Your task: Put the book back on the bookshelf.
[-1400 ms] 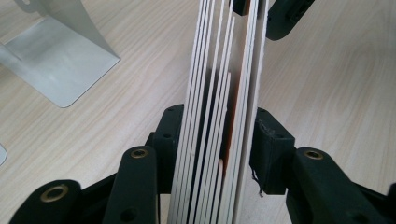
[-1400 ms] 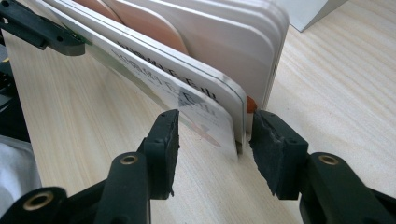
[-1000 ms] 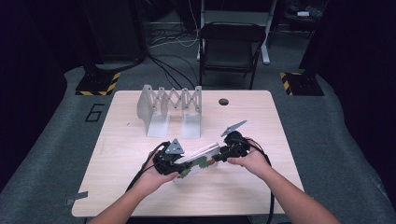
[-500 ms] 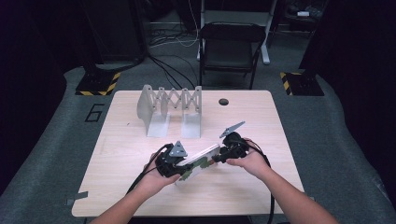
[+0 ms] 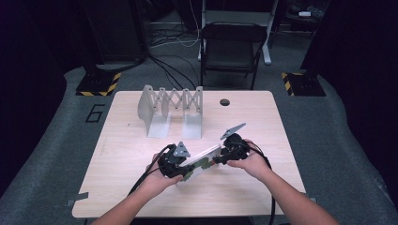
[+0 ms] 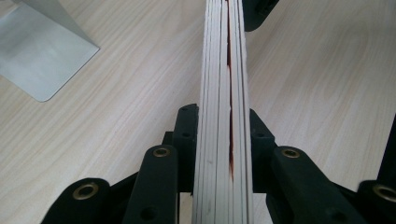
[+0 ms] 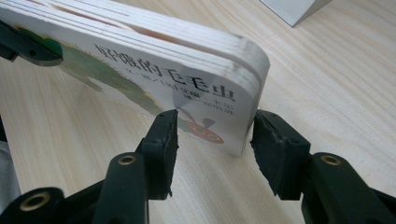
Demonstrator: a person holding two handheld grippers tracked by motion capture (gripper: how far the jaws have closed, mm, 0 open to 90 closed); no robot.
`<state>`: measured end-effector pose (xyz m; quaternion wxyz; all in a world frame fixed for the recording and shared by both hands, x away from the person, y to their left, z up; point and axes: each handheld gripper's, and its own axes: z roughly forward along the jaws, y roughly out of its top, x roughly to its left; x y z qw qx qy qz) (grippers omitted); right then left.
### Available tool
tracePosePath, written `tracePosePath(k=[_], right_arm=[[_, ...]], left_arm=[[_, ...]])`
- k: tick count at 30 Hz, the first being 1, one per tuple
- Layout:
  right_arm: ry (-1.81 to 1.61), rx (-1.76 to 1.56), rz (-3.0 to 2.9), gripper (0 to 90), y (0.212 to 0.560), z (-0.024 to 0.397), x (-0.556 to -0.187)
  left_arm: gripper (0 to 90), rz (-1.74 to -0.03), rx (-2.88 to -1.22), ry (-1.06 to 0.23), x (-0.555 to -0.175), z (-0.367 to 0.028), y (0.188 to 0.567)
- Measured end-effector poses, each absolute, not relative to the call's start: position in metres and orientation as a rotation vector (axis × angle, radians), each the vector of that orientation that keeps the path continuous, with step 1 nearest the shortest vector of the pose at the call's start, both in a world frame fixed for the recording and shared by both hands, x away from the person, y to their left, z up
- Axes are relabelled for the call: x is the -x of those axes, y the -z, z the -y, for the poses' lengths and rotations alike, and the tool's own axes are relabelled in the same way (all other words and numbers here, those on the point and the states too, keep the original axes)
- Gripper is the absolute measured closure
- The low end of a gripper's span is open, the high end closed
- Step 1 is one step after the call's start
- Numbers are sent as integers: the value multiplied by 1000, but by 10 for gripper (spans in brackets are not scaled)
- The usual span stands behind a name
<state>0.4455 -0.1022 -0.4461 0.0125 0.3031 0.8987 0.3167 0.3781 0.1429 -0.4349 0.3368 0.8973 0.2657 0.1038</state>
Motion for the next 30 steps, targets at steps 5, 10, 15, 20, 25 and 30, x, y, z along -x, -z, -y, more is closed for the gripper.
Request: tracePosePath(k=[5, 10, 15, 20, 25, 30], right_arm=[[-1002, -968, -2794, 509, 447, 102, -445], [-1000, -949, -2796, 509, 448, 102, -446], [-1000, -961, -2794, 509, 448, 102, -446], [-1003, -966, -2794, 509, 448, 102, -445], [-1005, -966, -2792, 509, 449, 102, -446], [-1002, -961, -2798, 510, 450, 104, -446]], left_arm=[[727, -691, -2343, -267, -378, -142, 435], [732, -692, -2349, -265, -379, -142, 435], [734, -694, -2356, -257, -379, -142, 434], [748, -689, -2360, -248, -379, -141, 434], [755, -684, -2366, -247, -378, -140, 433], [757, -678, -2364, -261, -376, -139, 434]])
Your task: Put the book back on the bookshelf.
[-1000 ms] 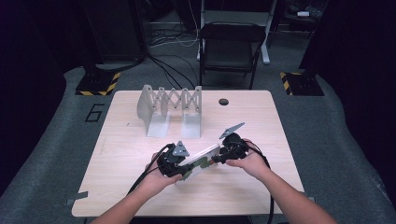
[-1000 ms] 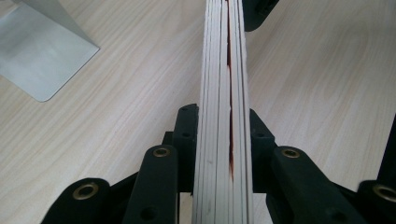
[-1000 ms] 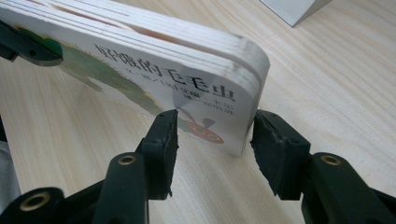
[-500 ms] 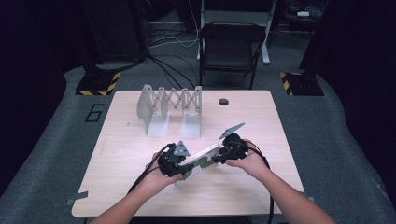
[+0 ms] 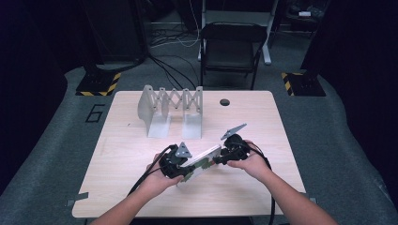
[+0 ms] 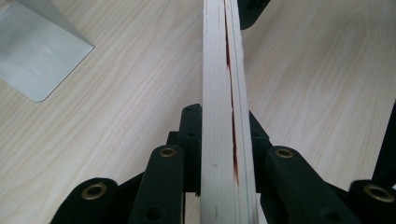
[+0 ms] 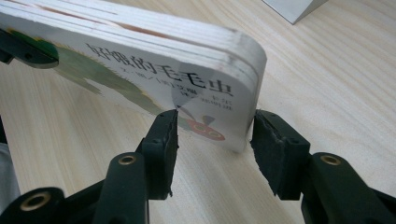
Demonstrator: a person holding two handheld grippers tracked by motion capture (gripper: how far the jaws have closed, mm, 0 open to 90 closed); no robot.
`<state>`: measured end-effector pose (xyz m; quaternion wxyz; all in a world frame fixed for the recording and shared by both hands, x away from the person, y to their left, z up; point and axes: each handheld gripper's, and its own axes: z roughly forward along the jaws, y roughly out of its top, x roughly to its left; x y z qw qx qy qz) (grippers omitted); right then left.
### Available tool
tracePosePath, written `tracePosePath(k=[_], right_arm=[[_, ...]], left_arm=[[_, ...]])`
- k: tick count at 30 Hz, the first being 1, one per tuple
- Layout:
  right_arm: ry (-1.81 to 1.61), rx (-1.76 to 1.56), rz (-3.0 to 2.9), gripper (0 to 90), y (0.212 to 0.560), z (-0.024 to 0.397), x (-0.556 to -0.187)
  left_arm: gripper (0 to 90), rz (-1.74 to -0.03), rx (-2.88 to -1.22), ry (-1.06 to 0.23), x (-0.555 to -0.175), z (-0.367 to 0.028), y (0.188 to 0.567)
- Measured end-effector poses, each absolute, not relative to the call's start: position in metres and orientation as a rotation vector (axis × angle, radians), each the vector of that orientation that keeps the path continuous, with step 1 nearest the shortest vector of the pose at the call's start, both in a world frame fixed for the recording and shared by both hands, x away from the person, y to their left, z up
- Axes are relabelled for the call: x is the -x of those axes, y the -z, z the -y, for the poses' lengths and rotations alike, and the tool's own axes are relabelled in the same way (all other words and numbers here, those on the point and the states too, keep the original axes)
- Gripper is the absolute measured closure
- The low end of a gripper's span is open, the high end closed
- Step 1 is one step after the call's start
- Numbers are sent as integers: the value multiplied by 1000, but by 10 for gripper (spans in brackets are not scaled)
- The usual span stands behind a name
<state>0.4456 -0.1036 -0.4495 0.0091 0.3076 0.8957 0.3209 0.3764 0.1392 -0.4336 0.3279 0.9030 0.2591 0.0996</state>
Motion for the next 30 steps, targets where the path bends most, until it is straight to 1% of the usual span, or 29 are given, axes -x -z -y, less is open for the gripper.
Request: tracePosePath(k=[16, 24, 30], right_arm=[[-1026, -973, -2777, 511, 451, 104, -446], [-1025, -977, -2783, 511, 450, 105, -446], [-1021, -984, -2787, 511, 450, 104, -446]], left_arm=[[759, -710, -2352, -236, -376, -148, 428], [760, -724, -2328, -263, -377, -157, 423], [760, -739, -2307, -288, -379, -167, 412]])
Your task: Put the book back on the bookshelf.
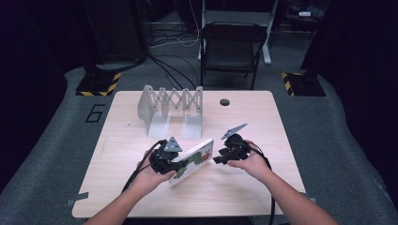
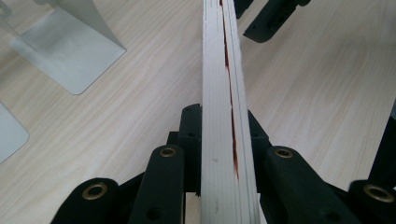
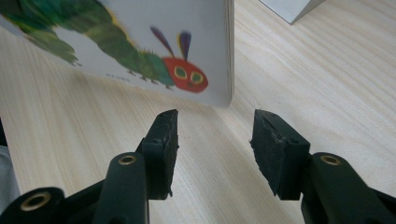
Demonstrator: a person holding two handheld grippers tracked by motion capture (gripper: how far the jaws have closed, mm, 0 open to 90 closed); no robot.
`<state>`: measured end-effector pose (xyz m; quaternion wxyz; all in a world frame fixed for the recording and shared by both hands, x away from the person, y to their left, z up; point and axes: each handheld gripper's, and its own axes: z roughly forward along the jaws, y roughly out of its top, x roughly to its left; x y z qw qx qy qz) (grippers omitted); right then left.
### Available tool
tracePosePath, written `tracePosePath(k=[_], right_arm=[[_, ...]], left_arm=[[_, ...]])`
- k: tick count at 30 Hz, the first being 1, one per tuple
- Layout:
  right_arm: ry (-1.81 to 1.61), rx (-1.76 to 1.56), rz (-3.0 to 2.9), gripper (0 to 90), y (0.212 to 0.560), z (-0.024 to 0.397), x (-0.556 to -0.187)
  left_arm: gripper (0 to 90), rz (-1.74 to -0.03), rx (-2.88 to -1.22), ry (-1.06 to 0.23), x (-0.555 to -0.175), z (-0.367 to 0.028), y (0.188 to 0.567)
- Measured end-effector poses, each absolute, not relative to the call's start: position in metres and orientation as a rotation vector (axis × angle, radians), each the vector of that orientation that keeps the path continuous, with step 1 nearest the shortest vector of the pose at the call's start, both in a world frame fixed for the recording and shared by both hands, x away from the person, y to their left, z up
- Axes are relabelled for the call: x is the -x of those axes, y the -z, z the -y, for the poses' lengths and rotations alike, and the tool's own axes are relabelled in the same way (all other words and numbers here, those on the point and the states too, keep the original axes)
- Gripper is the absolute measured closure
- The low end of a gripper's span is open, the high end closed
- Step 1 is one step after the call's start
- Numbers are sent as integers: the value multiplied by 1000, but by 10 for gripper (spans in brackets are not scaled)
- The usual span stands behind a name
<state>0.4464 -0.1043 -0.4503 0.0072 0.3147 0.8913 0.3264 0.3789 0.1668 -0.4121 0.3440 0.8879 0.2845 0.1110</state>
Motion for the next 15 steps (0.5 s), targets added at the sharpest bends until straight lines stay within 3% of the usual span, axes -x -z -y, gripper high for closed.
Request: tracePosePath(k=[15], right_arm=[[-1016, -969, -2789, 513, 450, 103, -448]], left_arm=[[759, -799, -2276, -343, -383, -191, 394]])
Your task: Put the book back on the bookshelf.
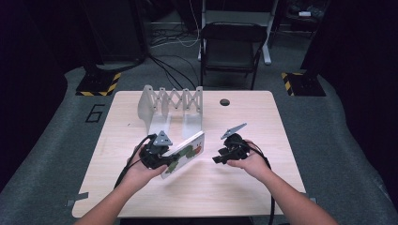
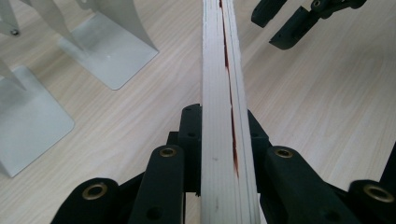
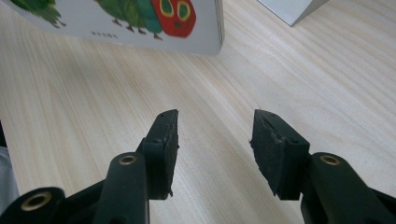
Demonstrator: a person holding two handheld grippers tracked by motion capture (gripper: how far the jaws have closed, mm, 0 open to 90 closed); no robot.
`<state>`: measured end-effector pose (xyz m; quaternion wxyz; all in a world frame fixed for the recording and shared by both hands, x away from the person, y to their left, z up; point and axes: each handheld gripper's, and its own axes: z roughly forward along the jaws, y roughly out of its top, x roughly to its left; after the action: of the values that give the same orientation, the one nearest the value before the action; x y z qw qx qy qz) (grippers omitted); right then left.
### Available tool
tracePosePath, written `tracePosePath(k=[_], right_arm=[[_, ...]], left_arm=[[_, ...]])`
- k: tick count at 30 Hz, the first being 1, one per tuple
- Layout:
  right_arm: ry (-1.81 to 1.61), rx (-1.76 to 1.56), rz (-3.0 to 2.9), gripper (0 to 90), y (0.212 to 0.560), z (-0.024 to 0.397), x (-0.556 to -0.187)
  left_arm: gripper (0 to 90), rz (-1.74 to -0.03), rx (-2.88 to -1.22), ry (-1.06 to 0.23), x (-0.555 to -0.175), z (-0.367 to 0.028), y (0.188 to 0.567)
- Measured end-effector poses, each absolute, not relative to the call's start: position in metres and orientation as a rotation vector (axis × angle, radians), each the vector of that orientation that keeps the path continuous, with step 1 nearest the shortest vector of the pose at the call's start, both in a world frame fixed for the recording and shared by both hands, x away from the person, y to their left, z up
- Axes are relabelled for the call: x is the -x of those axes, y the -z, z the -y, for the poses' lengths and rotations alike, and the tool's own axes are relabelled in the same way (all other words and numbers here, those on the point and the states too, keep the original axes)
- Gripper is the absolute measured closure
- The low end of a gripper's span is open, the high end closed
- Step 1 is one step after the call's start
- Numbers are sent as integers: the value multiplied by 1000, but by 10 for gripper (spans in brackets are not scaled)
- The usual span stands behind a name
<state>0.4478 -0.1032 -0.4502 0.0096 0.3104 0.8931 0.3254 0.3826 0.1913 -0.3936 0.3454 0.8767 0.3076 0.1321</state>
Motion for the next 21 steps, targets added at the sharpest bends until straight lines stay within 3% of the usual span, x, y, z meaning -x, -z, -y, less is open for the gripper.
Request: tracePosePath(k=[21], right_arm=[[-1028, -955, -2785, 513, 449, 99, -445]], left_arm=[[759, -882, -2216, -371, -382, -219, 378]])
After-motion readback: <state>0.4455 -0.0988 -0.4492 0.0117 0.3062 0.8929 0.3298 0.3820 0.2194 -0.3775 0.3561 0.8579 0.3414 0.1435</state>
